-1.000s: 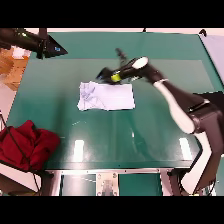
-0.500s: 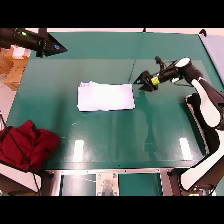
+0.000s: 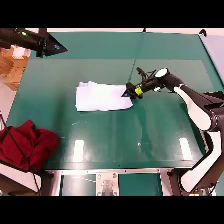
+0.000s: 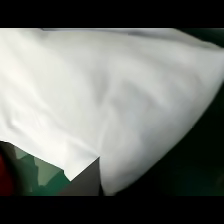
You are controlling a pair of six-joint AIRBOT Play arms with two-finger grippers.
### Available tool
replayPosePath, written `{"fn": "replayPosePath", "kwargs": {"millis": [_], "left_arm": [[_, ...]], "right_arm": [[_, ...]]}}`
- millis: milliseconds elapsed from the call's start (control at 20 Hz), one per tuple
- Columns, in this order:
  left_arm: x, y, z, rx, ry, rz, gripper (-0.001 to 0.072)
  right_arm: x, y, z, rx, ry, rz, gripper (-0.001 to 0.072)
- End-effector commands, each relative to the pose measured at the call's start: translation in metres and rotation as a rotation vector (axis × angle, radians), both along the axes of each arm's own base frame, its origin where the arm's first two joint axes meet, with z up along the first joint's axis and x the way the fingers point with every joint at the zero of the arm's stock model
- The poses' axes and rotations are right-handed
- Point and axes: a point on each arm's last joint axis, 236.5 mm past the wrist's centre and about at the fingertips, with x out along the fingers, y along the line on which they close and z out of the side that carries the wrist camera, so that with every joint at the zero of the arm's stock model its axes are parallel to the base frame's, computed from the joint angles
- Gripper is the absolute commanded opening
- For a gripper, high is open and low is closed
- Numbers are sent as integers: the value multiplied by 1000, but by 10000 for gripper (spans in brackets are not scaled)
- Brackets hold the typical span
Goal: Fold the shirts.
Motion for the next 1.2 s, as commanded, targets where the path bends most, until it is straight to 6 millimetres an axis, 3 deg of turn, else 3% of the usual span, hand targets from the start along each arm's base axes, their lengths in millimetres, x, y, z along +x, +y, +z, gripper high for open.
{"fn": "replayPosePath", "kwargs": {"millis": [0,100,200,350,500,650,850,950,1150], "left_arm": [[-3,0,0,2,6,-8,27],[-5,0,-1,4,13,-18,26],[-6,0,-1,5,14,-21,27],[-6,0,-1,5,14,-21,27],[-7,0,-2,6,15,-23,27],[-7,0,-2,6,17,-26,26],[-8,0,-2,7,18,-27,27],[-8,0,-2,7,19,-28,27],[-9,-1,-2,8,20,-31,27]], "right_arm": [[11,15,38,37,-61,16,14],[38,-4,94,62,-156,-35,14],[63,-45,160,84,-251,-128,14],[78,-135,238,86,-335,-289,13],[72,-248,286,55,-388,-506,13],[42,-357,293,17,-362,-714,13],[-35,-473,263,-102,-190,-944,13],[-83,-513,248,-176,-61,-1065,13],[-181,-553,236,-431,177,-1233,13]]}}
